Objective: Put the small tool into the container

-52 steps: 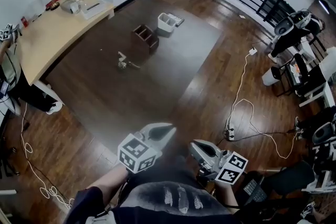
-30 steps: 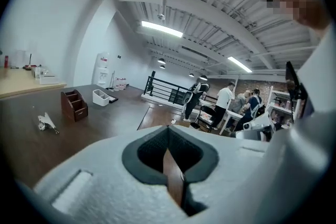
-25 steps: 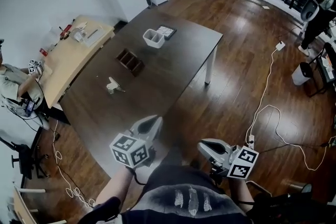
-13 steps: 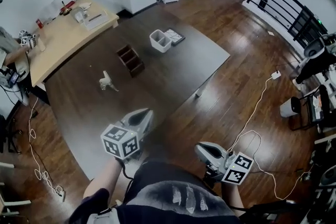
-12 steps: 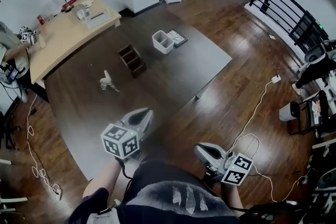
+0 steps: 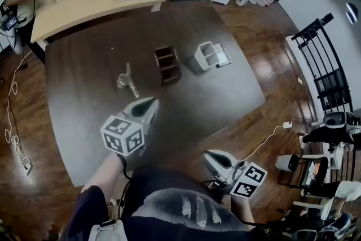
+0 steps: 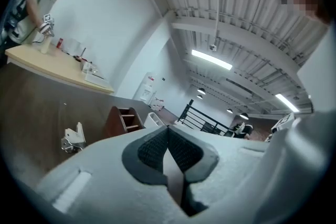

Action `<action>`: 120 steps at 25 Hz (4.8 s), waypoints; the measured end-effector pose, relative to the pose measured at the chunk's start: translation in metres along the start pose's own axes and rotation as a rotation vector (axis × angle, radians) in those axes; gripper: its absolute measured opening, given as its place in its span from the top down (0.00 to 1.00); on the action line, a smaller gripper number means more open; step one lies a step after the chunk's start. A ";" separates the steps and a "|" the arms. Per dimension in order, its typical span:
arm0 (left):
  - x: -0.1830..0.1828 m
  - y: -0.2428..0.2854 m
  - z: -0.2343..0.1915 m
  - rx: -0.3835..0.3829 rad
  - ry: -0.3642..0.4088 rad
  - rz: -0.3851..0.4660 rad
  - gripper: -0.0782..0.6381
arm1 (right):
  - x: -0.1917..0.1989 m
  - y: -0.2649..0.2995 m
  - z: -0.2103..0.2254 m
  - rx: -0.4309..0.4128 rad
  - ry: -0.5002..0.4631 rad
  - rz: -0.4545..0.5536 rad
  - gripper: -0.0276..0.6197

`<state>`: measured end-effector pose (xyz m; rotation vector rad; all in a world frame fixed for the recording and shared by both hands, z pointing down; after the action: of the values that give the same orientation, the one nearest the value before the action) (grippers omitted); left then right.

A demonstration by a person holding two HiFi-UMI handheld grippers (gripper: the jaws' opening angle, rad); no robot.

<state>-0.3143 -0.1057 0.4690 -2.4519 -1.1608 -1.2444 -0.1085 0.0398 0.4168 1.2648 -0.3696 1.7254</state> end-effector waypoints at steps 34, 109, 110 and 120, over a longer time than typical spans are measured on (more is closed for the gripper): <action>0.013 0.034 -0.244 -0.790 -0.222 -0.196 0.61 | -0.052 0.044 0.140 -0.369 0.024 -0.123 0.96; -0.049 0.168 -0.103 -0.480 0.518 -0.028 0.87 | -0.062 0.064 0.146 -0.341 0.005 -0.122 0.96; -0.048 0.169 -0.103 -0.480 0.531 -0.039 0.87 | -0.062 0.064 0.146 -0.342 0.004 -0.122 0.96; -0.049 0.175 -0.094 -0.445 0.616 -0.069 0.81 | -0.060 0.070 0.140 -0.344 0.008 -0.120 0.96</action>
<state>-0.2674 -0.2961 0.5262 -2.0114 -0.8612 -2.2611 -0.0814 -0.1241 0.4430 1.0086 -0.5484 1.4897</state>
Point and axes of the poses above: the fingertips, and each gripper's own axes: y forward along the fingers, z to its right, x out of its underside, the point moved 5 cm from there along -y, backward along the fingers, and after that the axes turned 10 degrees about -y, right-handed, at the moved point
